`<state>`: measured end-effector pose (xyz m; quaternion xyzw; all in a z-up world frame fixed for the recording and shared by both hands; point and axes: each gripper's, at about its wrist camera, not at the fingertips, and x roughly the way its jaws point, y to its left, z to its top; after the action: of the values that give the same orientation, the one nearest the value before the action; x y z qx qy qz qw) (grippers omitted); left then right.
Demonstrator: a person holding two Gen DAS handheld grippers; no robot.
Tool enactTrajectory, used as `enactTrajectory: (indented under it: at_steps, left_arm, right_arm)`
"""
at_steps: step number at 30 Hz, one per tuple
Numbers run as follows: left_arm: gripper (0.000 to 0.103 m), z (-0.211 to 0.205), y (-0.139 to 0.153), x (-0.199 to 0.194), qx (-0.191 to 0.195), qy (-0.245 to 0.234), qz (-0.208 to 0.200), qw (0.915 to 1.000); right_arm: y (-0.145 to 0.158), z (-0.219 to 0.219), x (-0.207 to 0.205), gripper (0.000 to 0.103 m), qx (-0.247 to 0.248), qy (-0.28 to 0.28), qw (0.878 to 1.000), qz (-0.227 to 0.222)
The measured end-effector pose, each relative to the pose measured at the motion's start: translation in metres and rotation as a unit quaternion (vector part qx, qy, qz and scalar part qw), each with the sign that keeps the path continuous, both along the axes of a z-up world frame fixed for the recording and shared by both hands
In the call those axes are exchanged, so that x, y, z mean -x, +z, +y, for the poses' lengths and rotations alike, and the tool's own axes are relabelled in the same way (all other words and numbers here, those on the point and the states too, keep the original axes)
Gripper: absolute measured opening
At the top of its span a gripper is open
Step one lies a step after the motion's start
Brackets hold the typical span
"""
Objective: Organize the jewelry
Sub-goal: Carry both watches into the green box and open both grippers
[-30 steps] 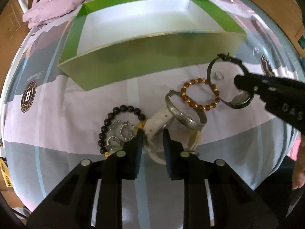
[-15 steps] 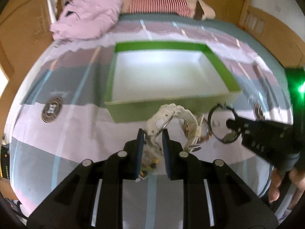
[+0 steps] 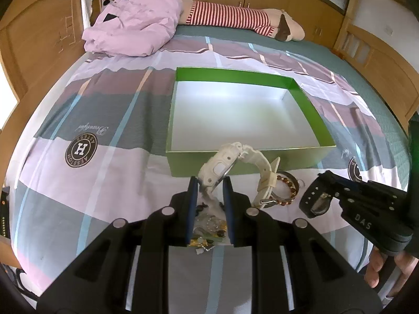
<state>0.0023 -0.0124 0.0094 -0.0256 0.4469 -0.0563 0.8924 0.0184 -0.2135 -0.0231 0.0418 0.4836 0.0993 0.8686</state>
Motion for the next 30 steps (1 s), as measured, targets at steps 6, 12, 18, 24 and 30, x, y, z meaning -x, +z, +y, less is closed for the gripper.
enactTrajectory:
  at_steps: [6, 12, 18, 24, 30]
  left_arm:
    - [0.019, 0.012, -0.002, -0.005, 0.009, 0.012, 0.007, 0.9999]
    - [0.019, 0.017, -0.004, -0.008, 0.032, 0.008, 0.019, 0.9993]
    - [0.019, 0.025, -0.008, -0.011, 0.076, 0.0, 0.04, 0.9963]
    - [0.019, 0.022, -0.012, -0.011, 0.083, -0.008, 0.048, 0.9954]
    - [0.019, 0.021, -0.012, -0.011, 0.08, -0.008, 0.049, 0.9955]
  right_arm:
    - [0.004, -0.008, 0.0, 0.015, -0.009, -0.012, 1.0, -0.004]
    - [0.01, -0.018, 0.003, 0.015, -0.018, -0.021, 1.0, -0.012]
    - [0.004, -0.017, 0.001, 0.015, -0.007, -0.02, 1.0, 0.004]
    - [-0.001, -0.021, -0.002, 0.015, -0.068, -0.009, 0.997, 0.035]
    - [-0.025, -0.013, -0.006, 0.016, -0.068, 0.007, 0.993, 0.095]
